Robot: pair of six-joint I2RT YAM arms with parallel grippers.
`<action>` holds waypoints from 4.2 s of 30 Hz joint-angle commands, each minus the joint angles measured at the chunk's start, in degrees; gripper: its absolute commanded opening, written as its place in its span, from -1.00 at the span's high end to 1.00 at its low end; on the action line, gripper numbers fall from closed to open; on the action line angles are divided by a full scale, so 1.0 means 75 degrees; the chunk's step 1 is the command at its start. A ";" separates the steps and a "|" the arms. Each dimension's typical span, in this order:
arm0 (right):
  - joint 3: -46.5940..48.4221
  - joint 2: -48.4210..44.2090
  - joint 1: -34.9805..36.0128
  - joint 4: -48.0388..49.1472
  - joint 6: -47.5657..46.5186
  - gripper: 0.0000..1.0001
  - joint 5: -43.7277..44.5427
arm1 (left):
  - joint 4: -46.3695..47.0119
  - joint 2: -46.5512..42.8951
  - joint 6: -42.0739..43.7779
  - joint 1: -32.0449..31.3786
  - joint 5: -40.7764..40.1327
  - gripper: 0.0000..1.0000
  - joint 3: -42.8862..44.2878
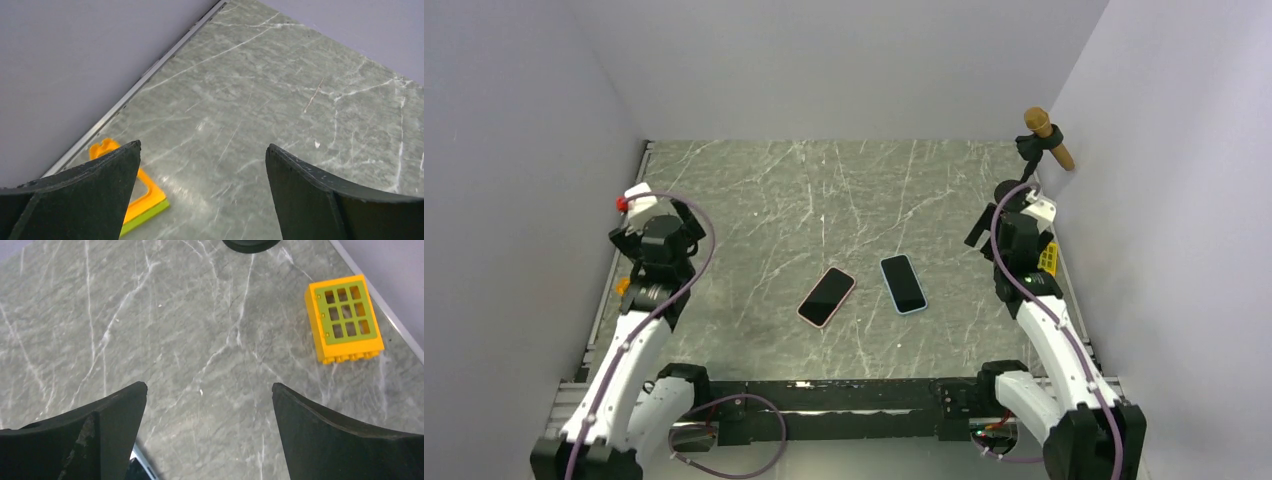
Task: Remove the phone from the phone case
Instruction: Pick up the phone at the center of the board.
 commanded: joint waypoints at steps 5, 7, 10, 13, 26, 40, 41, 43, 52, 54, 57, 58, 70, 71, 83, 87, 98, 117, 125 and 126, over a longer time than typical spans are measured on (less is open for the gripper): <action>0.0172 -0.0871 0.0045 -0.1390 0.1046 -0.99 -0.2698 | -0.2400 -0.3026 -0.0906 -0.0009 0.0899 -0.98 -0.0203; 0.0432 -0.0279 0.0216 -0.1665 0.1576 -0.99 -0.3486 | -0.2795 -0.3399 -0.1172 -0.0014 0.1709 -0.97 -0.0053; 0.1172 0.0872 0.1664 -0.2402 0.1771 -1.00 -0.2785 | -0.3372 -0.3636 -0.1072 -0.0016 0.3137 -0.98 0.0256; 0.1848 0.1866 0.3187 -0.2787 0.2127 -1.00 -0.1874 | -0.3231 -0.3712 -0.0928 -0.0015 0.4503 -0.98 0.0276; 0.3232 0.4148 0.5776 -0.2584 0.5022 -1.00 -0.2059 | -0.3238 -0.0980 -0.0731 -0.0370 0.7338 -0.98 0.0010; 0.0884 -0.0478 0.5729 -0.3197 0.4721 -0.99 0.0161 | -0.3759 0.4280 -0.0057 -0.4629 0.4714 -0.98 0.2564; 0.0761 -0.0825 0.5710 -0.3314 0.4661 -0.99 0.0216 | -0.3813 0.4643 0.0001 -0.4790 0.4622 -0.98 0.2809; 0.0594 -0.1395 0.5697 -0.3540 0.4580 -0.99 0.0258 | -0.3912 0.5290 0.0156 -0.4984 0.4503 -0.98 0.3269; 0.0052 -0.2523 0.5683 -0.3950 0.4562 -0.99 0.0215 | -0.4206 0.7249 0.0543 -0.5410 0.4649 -0.98 0.4596; 0.0060 -0.2445 0.5686 -0.3889 0.4528 -0.99 0.0185 | -0.4286 0.7500 0.0537 -0.5441 0.4599 -0.98 0.4742; 0.0145 -0.2236 0.5685 -0.3785 0.4425 -0.99 0.0135 | -0.4314 0.7747 0.0515 -0.5470 0.4675 -0.98 0.4805; 0.0161 -0.2161 0.5694 -0.3745 0.4393 -0.99 0.0123 | -0.4325 0.7813 0.0488 -0.5479 0.4701 -0.98 0.4794; 0.0105 -0.1577 0.5685 -0.3451 0.4203 -0.99 -0.0490 | -0.4495 0.8160 0.0332 -0.5482 0.4654 0.04 0.4563; 0.0111 -0.1575 0.5684 -0.3378 0.4082 -0.99 -0.0564 | -0.4483 0.8079 0.0326 -0.5483 0.4686 0.15 0.4522; -0.0417 -0.0714 0.5793 -0.1567 0.3385 -0.99 -0.1921 | -0.3205 0.5336 -0.1087 -0.4596 0.5803 1.00 0.2837; -0.0596 -0.0137 0.6395 -0.0107 0.3301 -0.99 -0.2005 | -0.2269 0.4019 -0.2642 -0.3888 0.6812 1.00 0.1881; -0.0937 0.0596 0.9577 0.3397 0.1712 -0.87 0.0949 | 0.3030 0.1090 -0.9598 -0.3115 0.7971 1.00 -0.2102; 0.0463 0.3163 0.9892 0.5088 0.0748 0.87 0.2034 | 0.1456 -0.1091 -1.1509 -0.3108 0.7444 1.00 -0.2656; 0.0175 0.1571 0.8981 0.2208 0.1619 1.00 0.1083 | -0.2133 -0.1071 -0.8158 -0.2972 0.6559 -0.99 -0.1029; 0.0272 0.1401 0.8352 0.1574 0.1685 1.00 0.0275 | -0.2560 -0.1076 -0.7605 -0.2972 0.6165 -0.99 -0.0757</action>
